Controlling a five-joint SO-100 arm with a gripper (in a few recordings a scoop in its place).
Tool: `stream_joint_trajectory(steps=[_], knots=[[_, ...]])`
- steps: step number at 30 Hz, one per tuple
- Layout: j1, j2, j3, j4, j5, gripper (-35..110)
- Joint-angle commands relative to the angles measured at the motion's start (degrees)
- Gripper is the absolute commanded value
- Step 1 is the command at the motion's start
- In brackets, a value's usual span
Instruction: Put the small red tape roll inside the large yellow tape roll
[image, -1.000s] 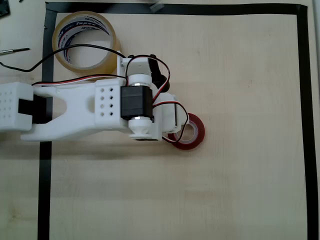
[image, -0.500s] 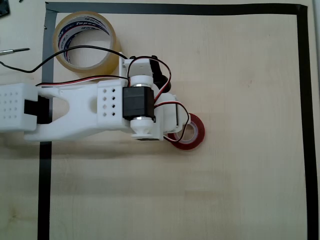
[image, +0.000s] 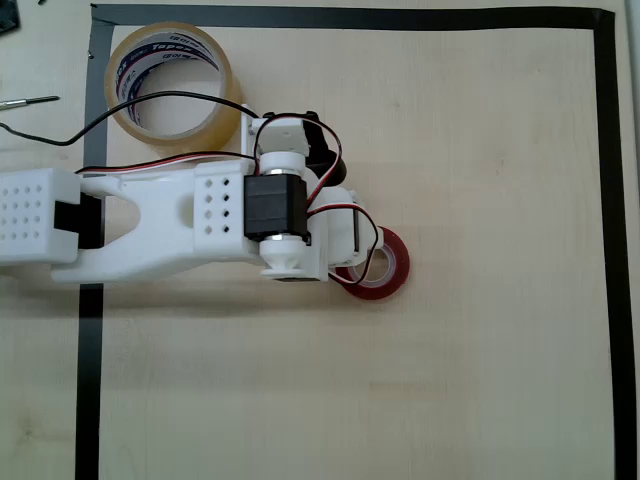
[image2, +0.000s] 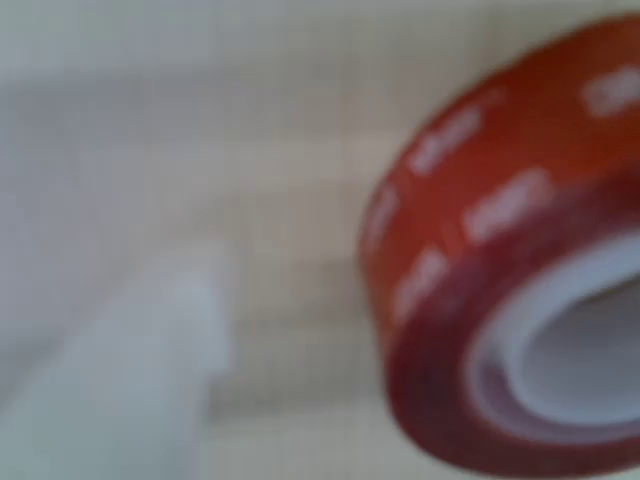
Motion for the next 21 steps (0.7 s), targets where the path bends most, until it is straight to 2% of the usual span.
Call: stream_joint_trajectory(steps=[1,8,21], knots=[[-0.4,1.4,-1.0,1.1,1.7,17],[0.2,1.5,-0.4,1.1,2.5,16],[-0.2,5.2,0.1,1.1,1.9,22]])
